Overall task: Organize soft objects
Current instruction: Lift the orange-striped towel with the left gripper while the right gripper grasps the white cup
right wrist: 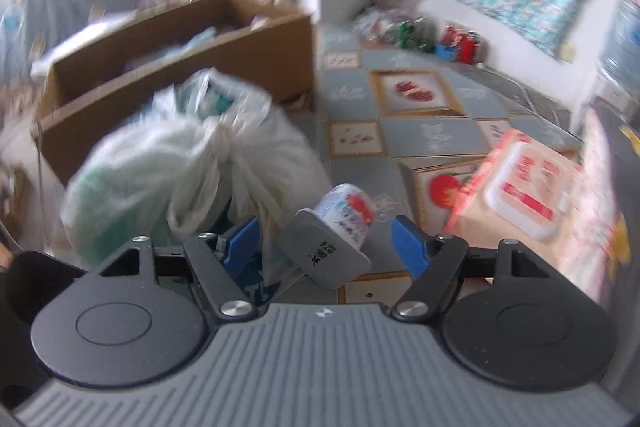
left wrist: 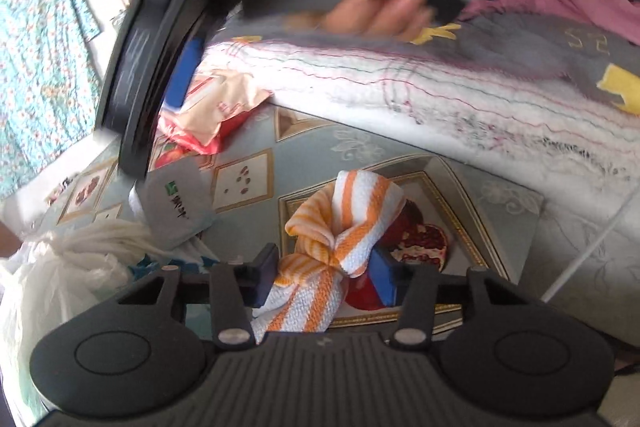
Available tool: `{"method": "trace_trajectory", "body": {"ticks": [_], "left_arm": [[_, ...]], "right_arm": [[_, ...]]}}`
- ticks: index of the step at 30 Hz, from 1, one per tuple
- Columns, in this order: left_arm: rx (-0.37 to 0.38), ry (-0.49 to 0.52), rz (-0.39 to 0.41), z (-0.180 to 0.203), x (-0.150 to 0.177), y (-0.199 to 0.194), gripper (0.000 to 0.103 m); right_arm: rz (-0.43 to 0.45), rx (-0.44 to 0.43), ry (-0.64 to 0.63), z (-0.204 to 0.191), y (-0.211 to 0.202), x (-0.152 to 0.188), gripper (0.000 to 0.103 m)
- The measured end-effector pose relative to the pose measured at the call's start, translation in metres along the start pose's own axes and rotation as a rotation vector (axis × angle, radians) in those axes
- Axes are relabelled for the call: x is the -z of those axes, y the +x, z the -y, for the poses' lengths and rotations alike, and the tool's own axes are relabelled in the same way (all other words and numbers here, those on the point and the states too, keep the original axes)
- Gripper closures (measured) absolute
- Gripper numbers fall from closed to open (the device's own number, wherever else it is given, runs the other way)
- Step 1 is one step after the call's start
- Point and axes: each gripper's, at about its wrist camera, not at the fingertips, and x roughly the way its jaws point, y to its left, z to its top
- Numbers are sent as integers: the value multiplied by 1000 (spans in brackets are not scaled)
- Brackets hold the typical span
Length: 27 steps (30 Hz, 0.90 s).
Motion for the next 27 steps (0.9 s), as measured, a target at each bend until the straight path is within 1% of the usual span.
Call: {"method": "trace_trajectory", "body": {"ticks": [4,8,11,13,17,20,22,24,27], "left_arm": [[11,-88,1,-13,-1,-9,56],[-1,-187,-5,-27,0,-27,56],[27,-323,10,-46,0,-50,56],[42,-415,35,-60,2,-68,56],[41,-572,95,-89,10,-105,56],[6,-643,142,-107,19,-134,56],[-35,-671,164,-116,26,-150,56],[-75,-691,177,-125,33,-163,56],[-110,-728,192,-138,43,-177,56]], "right_arm": [[70,37,131,6,-46,15,30],[138,71,234,-2,-85,29,28],[167,66,333,-8,-99,35,25],[179,44,407,-9,-100,37,23],[194,-17,588,-6,-83,37,22],[193,-49,704,-2,-57,37,22],[195,-46,717,-4,-37,38,22],[189,-12,703,-9,-16,39,22],[178,18,696,-12,15,45,22]]}}
